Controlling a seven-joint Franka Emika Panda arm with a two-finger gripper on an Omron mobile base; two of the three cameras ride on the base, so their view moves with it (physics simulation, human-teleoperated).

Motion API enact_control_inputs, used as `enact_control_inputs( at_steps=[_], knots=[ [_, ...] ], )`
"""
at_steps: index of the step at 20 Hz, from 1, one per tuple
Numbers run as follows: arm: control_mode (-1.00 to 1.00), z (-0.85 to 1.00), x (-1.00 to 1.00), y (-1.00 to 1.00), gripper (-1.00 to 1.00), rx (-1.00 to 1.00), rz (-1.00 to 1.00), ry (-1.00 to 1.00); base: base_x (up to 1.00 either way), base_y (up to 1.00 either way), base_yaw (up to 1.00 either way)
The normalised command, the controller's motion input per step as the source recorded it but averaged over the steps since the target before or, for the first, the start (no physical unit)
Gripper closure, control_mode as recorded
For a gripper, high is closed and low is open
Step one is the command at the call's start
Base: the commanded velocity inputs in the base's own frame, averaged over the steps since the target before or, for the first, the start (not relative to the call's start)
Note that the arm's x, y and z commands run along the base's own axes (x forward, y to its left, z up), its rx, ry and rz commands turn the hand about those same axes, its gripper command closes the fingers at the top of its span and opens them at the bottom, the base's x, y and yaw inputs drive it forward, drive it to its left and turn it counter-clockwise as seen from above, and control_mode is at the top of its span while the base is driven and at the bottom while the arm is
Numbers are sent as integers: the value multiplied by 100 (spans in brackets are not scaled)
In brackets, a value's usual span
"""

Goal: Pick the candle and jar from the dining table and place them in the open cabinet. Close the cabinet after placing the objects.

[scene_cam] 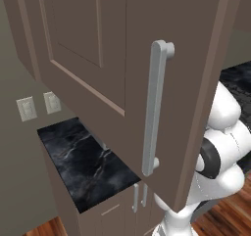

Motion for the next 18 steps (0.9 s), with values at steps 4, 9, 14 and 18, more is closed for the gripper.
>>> enact_control_inputs(
  at_steps=[4, 9, 14, 18],
  knots=[
    [-100, -24, 29, 14, 100, 1, 7, 0, 0, 0, 0],
    [-100, -27, 21, 12, 100, 0, 7, 0, 0, 0, 0],
    [-100, -2, 25, 4, 100, 1, 5, 0, 0, 0, 0],
    [-100, -7, 36, 5, 100, 3, 5, 0, 0, 0, 0]
  ],
)
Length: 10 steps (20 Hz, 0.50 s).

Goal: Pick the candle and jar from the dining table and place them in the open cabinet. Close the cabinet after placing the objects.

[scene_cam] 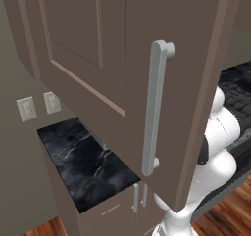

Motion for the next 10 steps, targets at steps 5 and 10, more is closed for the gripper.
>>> enact_control_inputs(
  at_steps=[5, 10],
  knots=[
    [-100, -18, 44, 10, 100, 1, 5, 0, 0, 0, 0],
    [-100, -6, 41, 13, 100, 0, 4, 0, 0, 0, 0]
  ],
)
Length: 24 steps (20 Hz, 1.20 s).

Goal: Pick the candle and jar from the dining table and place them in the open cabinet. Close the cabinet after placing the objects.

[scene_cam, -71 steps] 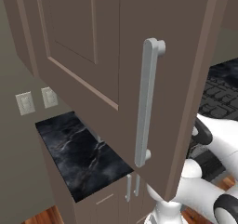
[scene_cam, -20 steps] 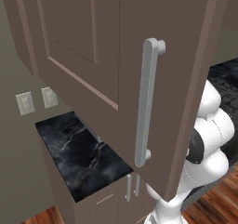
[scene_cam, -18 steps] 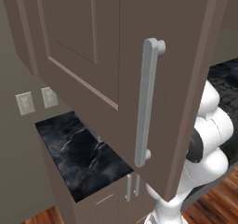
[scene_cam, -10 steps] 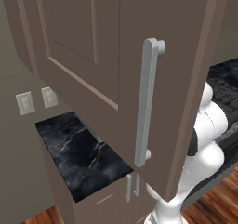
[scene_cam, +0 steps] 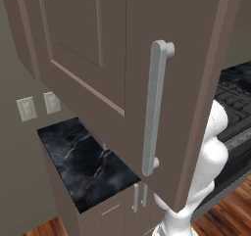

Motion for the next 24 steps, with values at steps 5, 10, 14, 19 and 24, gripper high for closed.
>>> enact_control_inputs(
  at_steps=[5, 10, 14, 19, 24],
  knots=[
    [-100, -2, 35, 15, 100, 0, 3, 0, 0, 0, 0],
    [-100, -17, 32, 23, 100, 0, 0, 2, 0, 0, 0],
    [-100, -13, 18, 24, 100, -1, 0, 2, 0, 0, 0],
    [-100, -9, 21, 24, 100, -3, 0, 4, 0, 0, 0],
    [-100, -13, 21, 24, -100, -3, 0, 5, 0, 0, 0]
  ],
)
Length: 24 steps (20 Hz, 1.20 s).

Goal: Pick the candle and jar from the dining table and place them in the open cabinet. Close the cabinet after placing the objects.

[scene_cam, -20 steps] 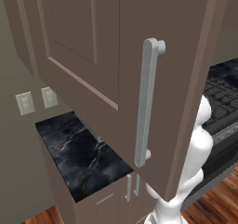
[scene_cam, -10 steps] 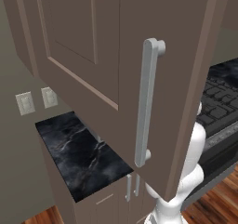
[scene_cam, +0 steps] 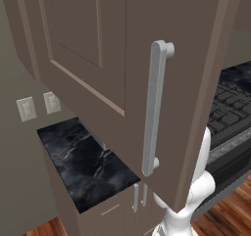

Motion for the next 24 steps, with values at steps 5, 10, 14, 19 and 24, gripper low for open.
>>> enact_control_inputs(
  at_steps=[5, 10, 14, 19, 24],
  knots=[
    [-100, -17, 11, 8, -100, -1, 0, 2, 0, 0, 0],
    [-100, -6, -31, 0, -100, -2, 6, 0, 0, 0, 0],
    [-100, -5, -32, 0, -100, -3, 8, 0, 0, 0, 0],
    [-100, -11, -52, -1, -100, -3, 10, -3, 0, 0, 0],
    [-100, -31, -65, -7, -100, -1, 11, -14, 0, 0, 0]
  ],
)
